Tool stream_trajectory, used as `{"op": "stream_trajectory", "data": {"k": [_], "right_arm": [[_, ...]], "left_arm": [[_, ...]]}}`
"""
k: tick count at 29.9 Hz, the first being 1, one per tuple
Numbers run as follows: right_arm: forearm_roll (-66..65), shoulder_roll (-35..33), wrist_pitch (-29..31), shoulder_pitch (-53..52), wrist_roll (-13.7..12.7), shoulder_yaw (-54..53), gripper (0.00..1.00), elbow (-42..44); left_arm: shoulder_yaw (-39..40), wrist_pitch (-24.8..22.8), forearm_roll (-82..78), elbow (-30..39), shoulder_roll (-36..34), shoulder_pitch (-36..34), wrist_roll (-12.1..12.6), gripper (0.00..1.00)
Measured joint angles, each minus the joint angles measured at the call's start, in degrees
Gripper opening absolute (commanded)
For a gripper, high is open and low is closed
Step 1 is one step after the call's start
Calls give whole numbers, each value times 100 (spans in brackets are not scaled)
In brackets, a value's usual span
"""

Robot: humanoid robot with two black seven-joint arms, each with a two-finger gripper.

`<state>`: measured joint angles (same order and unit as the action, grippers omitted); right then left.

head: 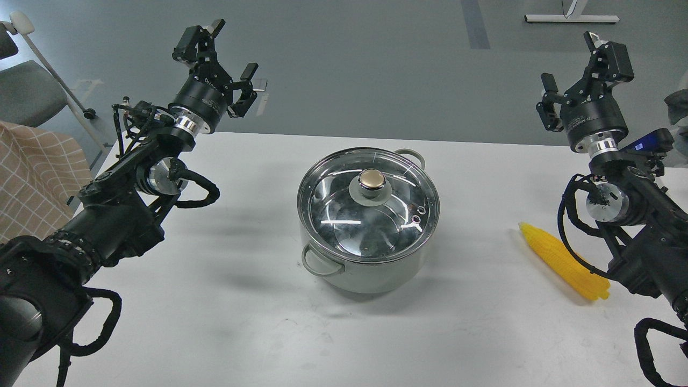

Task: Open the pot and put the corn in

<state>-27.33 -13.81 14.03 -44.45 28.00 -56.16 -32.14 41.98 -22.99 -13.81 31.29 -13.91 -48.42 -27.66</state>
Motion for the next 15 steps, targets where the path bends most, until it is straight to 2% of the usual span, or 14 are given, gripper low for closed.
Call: {"op": "stream_trajectory", "data": {"k": [10, 15], "right_arm": [[7, -43, 13, -10, 0, 0, 100, 81], [9, -135, 13, -10, 0, -8, 100, 34]], "left_arm": [[-250, 358, -331, 141, -106, -59, -34, 98], [-374, 404, -1522, 876, -673, -376, -35, 98]]}}
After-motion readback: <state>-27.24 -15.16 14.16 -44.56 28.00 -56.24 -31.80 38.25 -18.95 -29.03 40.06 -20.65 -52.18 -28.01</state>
